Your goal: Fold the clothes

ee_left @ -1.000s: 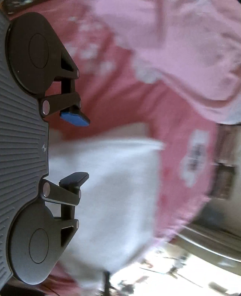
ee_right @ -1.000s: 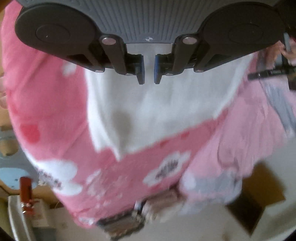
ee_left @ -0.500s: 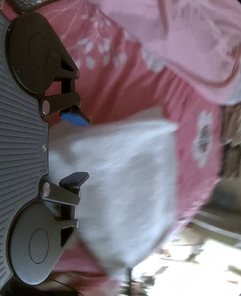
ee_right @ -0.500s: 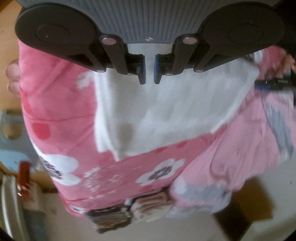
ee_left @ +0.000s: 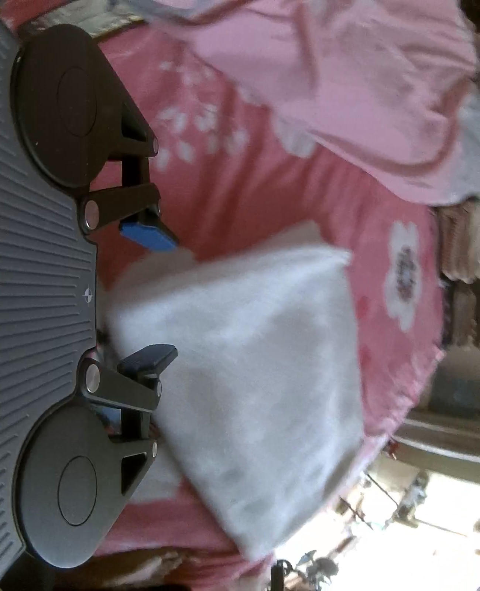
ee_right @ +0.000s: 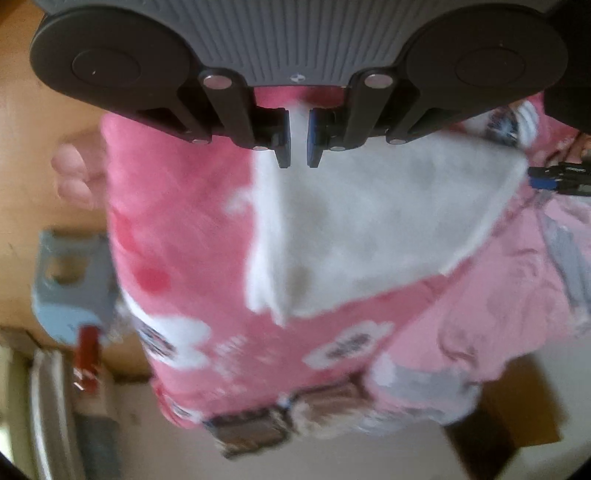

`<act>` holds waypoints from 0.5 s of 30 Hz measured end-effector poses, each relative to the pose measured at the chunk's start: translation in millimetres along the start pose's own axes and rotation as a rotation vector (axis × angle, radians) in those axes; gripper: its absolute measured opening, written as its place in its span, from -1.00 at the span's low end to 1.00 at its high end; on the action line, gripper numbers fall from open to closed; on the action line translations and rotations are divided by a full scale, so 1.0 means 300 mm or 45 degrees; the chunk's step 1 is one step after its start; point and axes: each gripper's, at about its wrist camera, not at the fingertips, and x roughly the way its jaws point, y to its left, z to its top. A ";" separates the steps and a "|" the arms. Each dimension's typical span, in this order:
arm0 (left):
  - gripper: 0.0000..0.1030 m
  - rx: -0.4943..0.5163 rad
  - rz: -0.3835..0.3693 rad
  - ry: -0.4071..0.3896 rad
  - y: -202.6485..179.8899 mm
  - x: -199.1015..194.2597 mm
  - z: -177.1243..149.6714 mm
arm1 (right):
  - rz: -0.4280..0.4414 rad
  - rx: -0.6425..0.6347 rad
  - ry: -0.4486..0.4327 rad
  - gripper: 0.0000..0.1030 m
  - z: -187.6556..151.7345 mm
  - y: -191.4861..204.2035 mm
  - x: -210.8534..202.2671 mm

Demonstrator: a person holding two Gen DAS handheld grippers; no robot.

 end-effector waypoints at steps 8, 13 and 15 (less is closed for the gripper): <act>0.03 0.154 0.065 0.230 -0.070 0.112 -0.102 | -0.010 -0.137 0.152 -0.88 -0.079 0.034 0.119; 0.08 0.036 0.076 0.095 -0.006 -0.028 -0.033 | -0.028 -0.180 0.139 -0.84 -0.012 0.081 0.077; 0.14 0.018 0.061 0.024 0.005 -0.059 0.020 | 0.000 -0.207 0.093 -0.82 0.030 0.113 0.079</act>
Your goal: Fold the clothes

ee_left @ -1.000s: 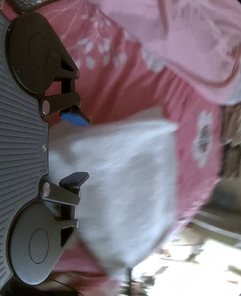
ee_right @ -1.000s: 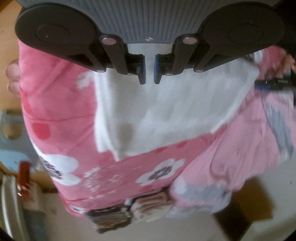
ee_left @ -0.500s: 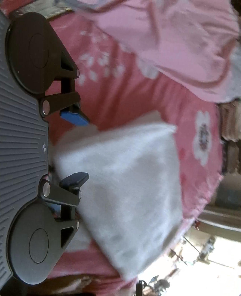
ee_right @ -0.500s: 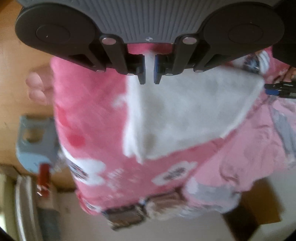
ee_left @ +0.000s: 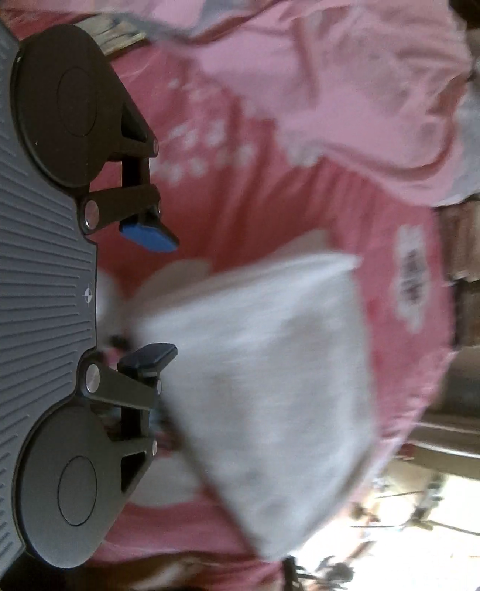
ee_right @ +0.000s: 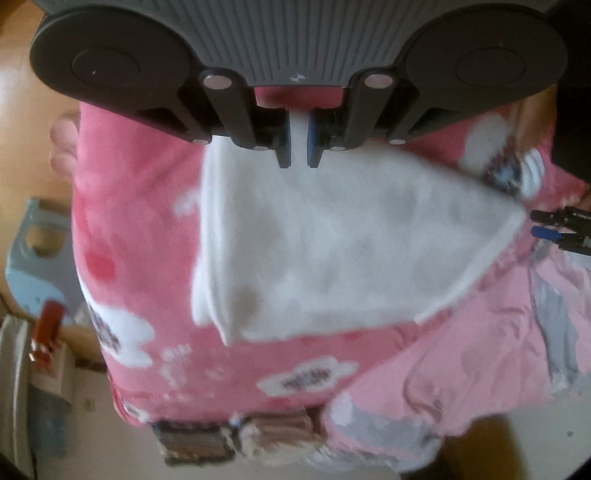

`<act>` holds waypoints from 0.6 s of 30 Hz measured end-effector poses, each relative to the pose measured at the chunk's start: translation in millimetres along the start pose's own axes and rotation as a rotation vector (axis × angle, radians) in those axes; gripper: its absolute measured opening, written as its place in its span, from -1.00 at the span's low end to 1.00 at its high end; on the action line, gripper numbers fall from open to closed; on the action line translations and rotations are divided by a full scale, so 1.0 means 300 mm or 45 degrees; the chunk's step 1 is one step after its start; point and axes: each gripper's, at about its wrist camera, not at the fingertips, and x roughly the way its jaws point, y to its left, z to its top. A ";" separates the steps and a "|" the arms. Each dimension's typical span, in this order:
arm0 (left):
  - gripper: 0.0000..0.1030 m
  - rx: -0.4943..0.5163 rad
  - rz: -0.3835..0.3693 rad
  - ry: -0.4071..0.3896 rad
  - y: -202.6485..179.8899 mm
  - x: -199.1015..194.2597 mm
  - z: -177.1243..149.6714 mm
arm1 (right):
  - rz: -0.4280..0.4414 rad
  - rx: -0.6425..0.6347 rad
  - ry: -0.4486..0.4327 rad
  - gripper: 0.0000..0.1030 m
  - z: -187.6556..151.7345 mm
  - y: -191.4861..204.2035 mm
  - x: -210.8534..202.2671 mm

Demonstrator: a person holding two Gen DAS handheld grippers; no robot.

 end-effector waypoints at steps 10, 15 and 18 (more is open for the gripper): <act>0.22 0.182 -0.176 -0.081 -0.246 0.251 0.158 | -0.023 -0.156 -0.087 -0.81 0.203 0.190 0.227; 0.49 0.126 -0.044 -0.090 -0.299 0.358 0.126 | -0.139 -0.066 -0.035 -0.78 0.092 0.188 0.337; 0.62 0.028 -0.011 -0.083 -0.287 0.365 0.127 | -0.175 0.018 -0.078 -0.69 0.075 0.204 0.337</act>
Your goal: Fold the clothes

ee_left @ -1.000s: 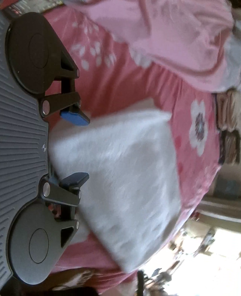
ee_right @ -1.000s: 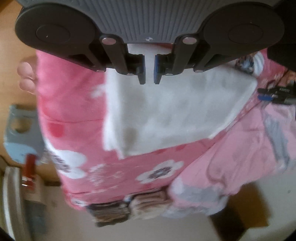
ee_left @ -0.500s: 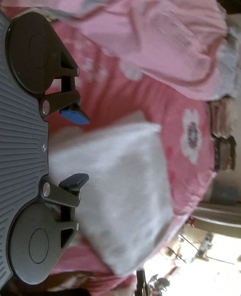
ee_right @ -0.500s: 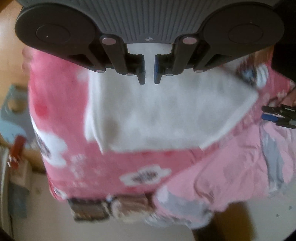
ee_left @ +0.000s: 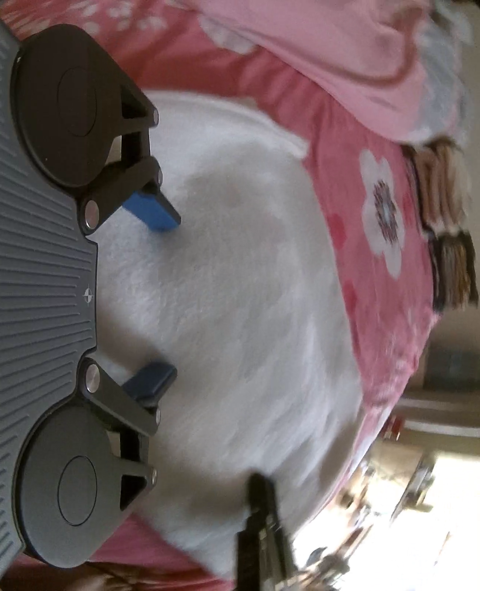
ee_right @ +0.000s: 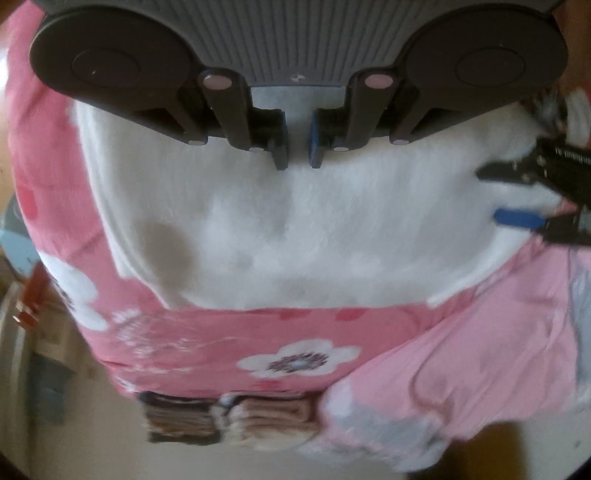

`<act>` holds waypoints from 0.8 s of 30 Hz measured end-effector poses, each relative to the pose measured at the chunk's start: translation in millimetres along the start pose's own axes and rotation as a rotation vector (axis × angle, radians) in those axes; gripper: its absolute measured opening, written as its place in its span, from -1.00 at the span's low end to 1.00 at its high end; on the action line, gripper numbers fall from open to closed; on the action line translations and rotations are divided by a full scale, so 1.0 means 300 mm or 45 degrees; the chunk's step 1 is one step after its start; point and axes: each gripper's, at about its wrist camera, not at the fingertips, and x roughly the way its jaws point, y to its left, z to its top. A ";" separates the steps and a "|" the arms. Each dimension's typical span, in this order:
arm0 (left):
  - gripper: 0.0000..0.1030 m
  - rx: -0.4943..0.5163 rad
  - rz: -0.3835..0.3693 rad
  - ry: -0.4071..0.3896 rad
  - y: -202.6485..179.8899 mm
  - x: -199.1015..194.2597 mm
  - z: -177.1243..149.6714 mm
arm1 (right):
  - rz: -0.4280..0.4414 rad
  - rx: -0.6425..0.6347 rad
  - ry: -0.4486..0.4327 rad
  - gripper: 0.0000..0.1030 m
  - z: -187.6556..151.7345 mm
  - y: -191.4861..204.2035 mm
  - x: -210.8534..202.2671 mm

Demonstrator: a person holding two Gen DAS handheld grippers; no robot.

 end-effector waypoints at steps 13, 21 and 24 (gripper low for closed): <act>0.83 -0.066 0.084 0.042 -0.010 -0.006 0.002 | -0.053 -0.018 0.004 -0.44 -0.001 0.044 -0.003; 0.87 -0.079 0.095 0.051 -0.011 -0.004 0.002 | -0.054 -0.015 0.006 -0.43 0.002 0.044 -0.003; 0.87 -0.081 0.098 0.051 -0.013 -0.004 0.001 | -0.054 -0.015 0.006 -0.43 0.000 0.041 -0.003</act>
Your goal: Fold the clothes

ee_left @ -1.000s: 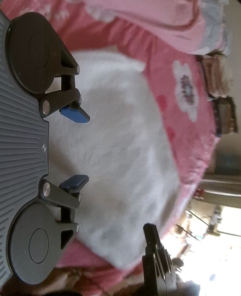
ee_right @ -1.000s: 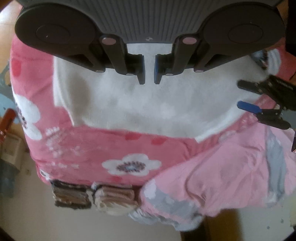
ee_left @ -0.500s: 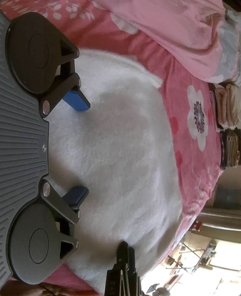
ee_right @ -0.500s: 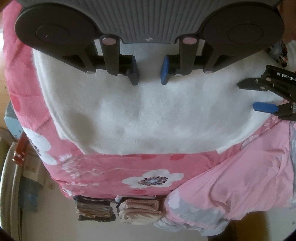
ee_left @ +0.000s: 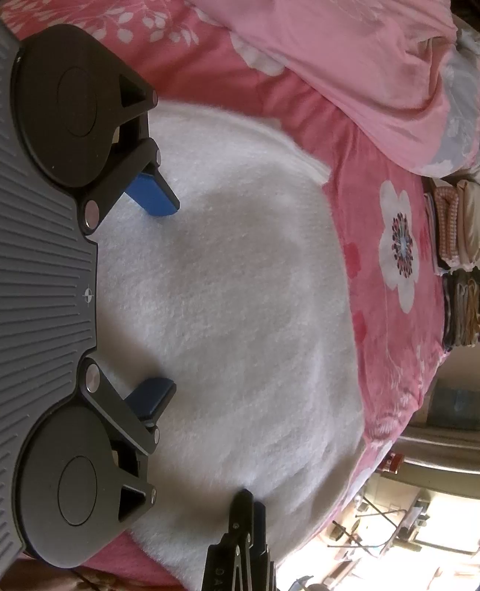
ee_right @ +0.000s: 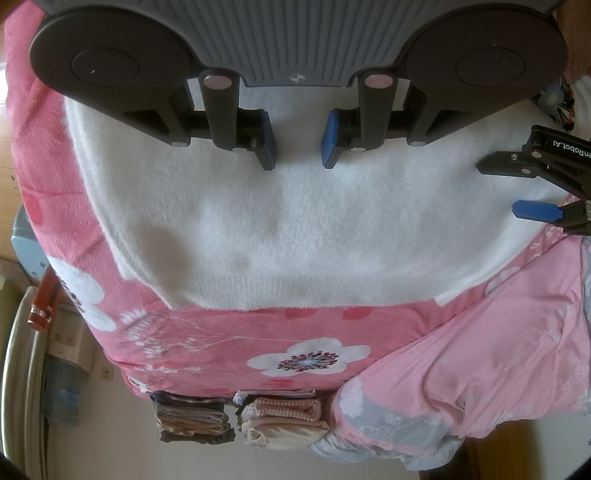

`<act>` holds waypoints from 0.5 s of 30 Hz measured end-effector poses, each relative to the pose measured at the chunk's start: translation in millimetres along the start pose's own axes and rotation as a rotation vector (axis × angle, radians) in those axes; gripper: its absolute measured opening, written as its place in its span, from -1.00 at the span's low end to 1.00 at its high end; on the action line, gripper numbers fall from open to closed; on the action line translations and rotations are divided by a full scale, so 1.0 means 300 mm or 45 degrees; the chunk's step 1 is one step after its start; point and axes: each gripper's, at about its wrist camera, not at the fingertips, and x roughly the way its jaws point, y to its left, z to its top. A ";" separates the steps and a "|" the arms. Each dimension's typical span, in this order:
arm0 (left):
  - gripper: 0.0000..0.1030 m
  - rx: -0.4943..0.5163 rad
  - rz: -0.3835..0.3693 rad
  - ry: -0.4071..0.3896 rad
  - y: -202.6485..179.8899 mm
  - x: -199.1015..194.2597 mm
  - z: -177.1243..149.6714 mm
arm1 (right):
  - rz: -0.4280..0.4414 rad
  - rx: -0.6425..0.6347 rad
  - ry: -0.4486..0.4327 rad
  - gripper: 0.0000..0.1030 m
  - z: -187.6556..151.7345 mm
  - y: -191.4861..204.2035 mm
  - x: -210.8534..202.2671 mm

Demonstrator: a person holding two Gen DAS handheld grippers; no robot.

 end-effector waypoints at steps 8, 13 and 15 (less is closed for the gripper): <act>0.90 -0.005 0.009 0.003 -0.002 0.001 -0.001 | -0.002 0.001 0.002 -0.43 0.001 0.002 0.000; 0.90 -0.007 0.014 0.004 -0.001 0.000 0.001 | -0.003 -0.001 0.003 -0.43 0.003 0.002 0.001; 0.91 -0.008 0.016 0.004 -0.001 0.000 0.001 | -0.003 -0.001 0.003 -0.43 0.003 0.002 0.001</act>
